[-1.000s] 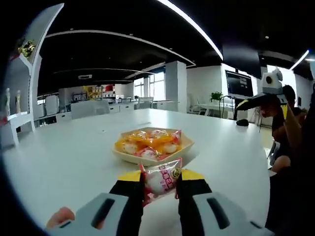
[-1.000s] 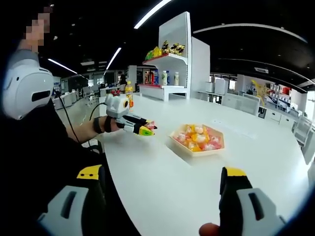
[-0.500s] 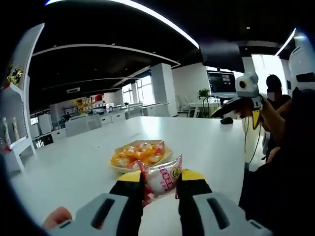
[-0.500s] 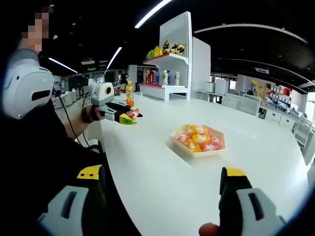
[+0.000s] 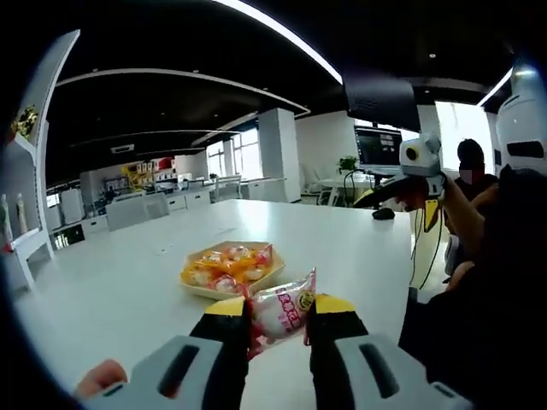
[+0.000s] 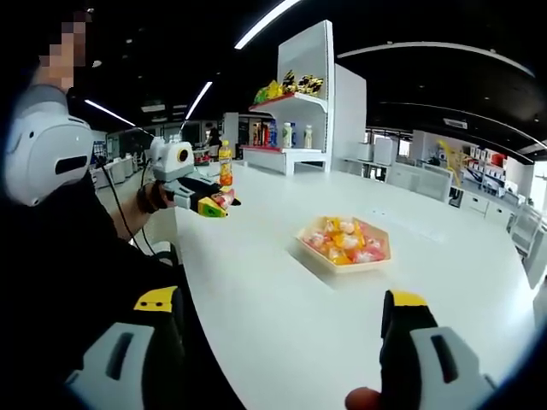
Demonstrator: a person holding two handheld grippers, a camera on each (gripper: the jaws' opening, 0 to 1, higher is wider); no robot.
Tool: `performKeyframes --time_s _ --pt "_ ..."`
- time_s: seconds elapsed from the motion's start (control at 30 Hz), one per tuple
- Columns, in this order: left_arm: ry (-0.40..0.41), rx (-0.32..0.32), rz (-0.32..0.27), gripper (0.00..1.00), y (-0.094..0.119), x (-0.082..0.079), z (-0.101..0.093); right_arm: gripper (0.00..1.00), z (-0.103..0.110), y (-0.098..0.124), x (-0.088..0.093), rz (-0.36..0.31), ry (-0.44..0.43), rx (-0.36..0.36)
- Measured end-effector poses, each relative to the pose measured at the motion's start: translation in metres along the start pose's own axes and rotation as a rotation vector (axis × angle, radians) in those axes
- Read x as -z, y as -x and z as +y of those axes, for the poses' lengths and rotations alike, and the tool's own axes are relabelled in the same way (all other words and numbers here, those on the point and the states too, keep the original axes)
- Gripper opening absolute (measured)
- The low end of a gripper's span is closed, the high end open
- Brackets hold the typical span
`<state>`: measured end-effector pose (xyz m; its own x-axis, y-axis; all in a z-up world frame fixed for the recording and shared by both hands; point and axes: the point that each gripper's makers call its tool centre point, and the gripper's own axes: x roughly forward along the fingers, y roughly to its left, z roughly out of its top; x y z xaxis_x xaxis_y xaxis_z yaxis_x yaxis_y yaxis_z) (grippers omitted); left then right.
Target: Pick up the marshmallows scattered on the table and place them into the bowl on the table
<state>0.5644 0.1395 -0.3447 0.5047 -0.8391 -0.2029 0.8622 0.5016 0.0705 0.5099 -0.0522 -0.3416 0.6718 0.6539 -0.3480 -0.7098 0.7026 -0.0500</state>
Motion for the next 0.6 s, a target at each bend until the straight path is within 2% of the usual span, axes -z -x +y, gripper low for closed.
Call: performKeyframes --time_s 0.6 --pt "-0.007 0.016 0.019 0.26 -0.0004 0.0042 -0.0058 0.92 0.0020 -0.0023 -0.0005 0.003 0.004 -0.005"
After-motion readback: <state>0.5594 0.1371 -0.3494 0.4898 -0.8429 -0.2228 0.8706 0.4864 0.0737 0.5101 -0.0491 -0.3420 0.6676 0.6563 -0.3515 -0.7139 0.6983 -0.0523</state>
